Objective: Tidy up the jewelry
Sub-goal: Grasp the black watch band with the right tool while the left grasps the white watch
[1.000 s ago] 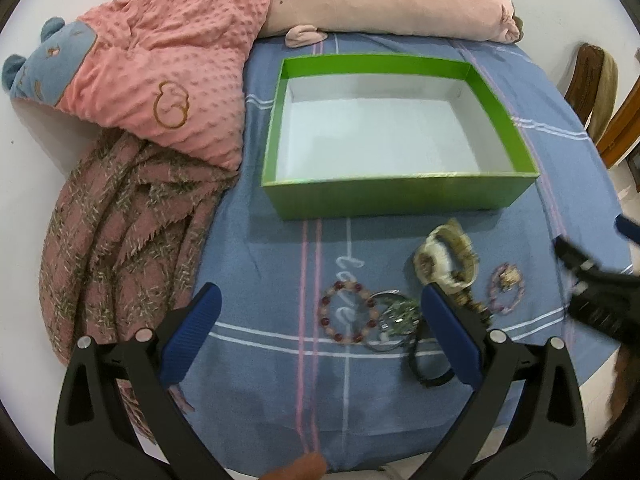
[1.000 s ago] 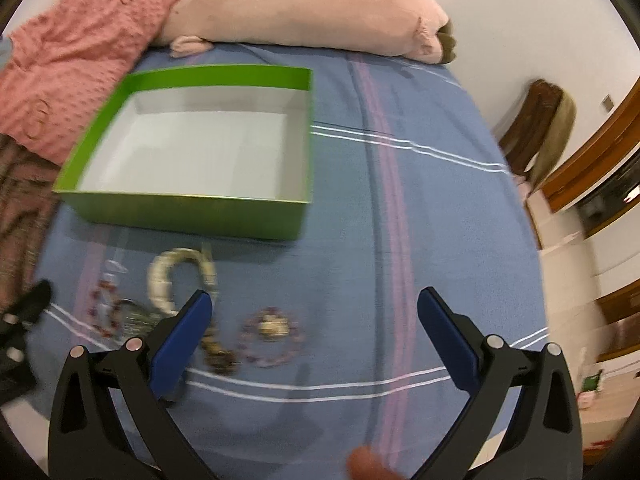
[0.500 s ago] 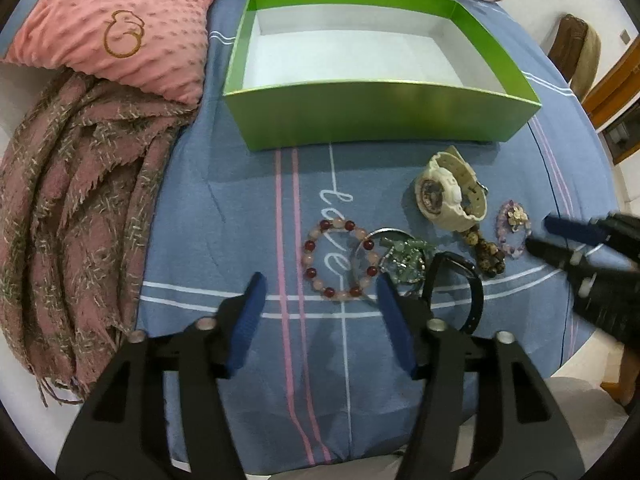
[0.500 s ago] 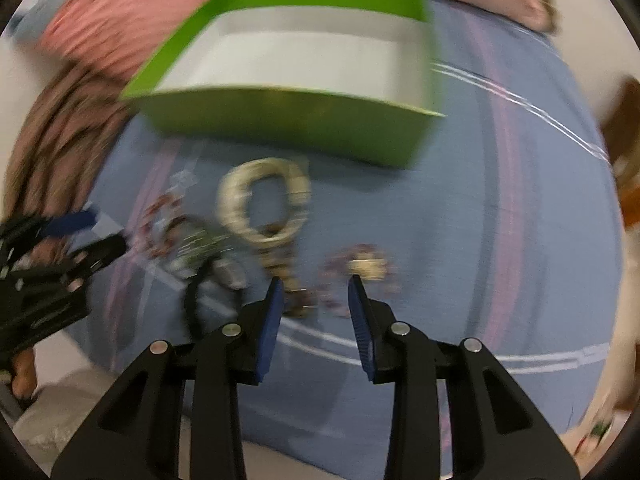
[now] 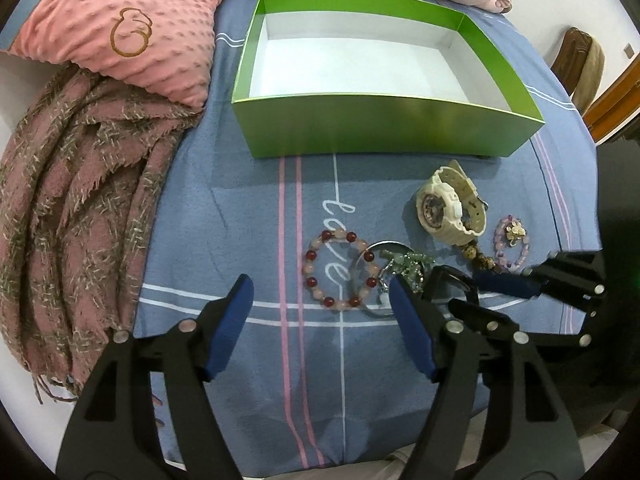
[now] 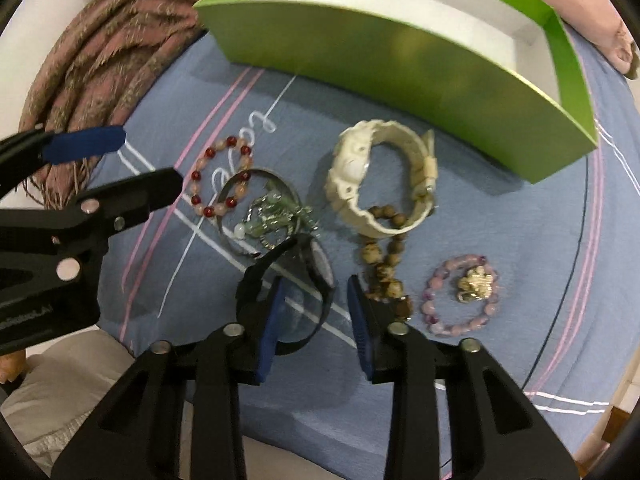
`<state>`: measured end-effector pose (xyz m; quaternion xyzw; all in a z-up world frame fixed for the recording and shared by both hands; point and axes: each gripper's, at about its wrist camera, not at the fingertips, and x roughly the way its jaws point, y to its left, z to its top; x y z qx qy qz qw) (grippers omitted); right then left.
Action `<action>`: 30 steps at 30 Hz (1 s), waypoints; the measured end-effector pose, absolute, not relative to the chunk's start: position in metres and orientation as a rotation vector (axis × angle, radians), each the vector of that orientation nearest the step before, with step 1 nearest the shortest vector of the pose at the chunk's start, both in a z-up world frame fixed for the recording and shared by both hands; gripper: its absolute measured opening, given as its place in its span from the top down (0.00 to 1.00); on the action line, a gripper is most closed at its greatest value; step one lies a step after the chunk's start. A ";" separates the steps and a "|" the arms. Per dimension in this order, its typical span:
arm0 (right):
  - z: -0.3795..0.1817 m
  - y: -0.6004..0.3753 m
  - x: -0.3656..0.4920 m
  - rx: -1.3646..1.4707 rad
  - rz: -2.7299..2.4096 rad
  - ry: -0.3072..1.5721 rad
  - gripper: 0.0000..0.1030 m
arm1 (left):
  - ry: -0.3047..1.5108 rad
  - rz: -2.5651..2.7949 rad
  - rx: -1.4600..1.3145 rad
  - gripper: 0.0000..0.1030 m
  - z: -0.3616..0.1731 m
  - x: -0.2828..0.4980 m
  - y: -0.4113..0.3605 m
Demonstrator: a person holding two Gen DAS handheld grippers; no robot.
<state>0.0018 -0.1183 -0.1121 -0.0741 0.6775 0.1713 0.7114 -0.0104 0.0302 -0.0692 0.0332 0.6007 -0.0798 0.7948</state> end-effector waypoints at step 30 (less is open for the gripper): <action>-0.095 -0.178 0.018 -0.010 0.149 1.466 0.92 | 1.359 -0.375 0.122 0.58 -0.111 0.057 -0.064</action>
